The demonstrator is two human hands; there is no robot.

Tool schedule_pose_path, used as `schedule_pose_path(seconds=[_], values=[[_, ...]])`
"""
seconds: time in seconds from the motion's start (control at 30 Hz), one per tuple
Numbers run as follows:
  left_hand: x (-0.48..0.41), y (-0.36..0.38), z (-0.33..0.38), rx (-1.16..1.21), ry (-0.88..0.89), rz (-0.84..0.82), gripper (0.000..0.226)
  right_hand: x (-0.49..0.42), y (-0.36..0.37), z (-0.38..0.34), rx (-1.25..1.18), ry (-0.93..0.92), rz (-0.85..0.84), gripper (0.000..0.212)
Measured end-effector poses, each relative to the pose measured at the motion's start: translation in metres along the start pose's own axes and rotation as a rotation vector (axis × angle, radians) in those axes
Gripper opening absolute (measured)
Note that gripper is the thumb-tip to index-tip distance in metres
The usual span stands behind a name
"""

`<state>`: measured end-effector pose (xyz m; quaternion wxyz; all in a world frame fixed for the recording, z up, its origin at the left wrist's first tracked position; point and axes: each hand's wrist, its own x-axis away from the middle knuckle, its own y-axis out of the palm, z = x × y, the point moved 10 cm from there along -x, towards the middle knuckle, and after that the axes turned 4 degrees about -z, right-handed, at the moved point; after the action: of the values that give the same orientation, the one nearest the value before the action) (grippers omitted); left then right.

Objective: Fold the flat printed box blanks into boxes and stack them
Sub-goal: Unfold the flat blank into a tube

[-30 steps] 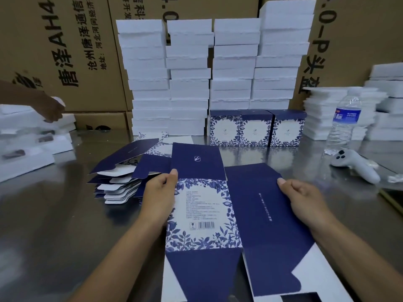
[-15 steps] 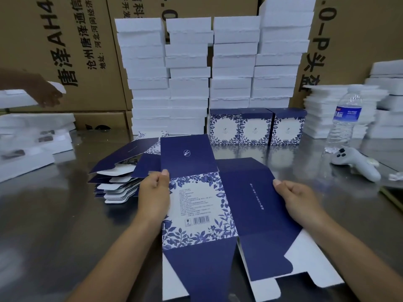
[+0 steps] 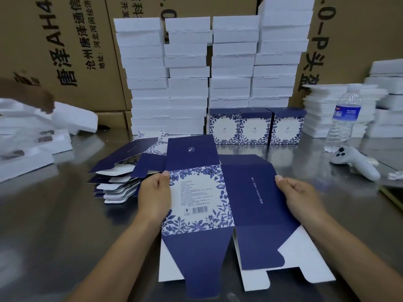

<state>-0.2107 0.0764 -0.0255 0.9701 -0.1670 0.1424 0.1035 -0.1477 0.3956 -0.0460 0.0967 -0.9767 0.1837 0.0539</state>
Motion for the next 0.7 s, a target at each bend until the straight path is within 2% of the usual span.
schedule_pose_path(seconds=[0.17,0.37,0.53,0.7], values=[[-0.001,-0.005,0.000,0.014,0.014,0.057,0.044,-0.001,0.005,0.002,-0.155,0.055,-0.052,0.035],[0.000,-0.009,-0.002,0.085,-0.007,0.077,0.047,0.001,0.008,0.000,-0.122,0.052,-0.077,0.039],[0.002,0.003,-0.008,0.240,-0.094,-0.003,0.034,0.002,-0.002,-0.010,-0.029,-0.015,-0.027,0.043],[0.002,0.020,-0.017,0.282,-0.161,-0.125,0.041,0.003,-0.006,-0.012,-0.055,-0.020,0.007,0.044]])
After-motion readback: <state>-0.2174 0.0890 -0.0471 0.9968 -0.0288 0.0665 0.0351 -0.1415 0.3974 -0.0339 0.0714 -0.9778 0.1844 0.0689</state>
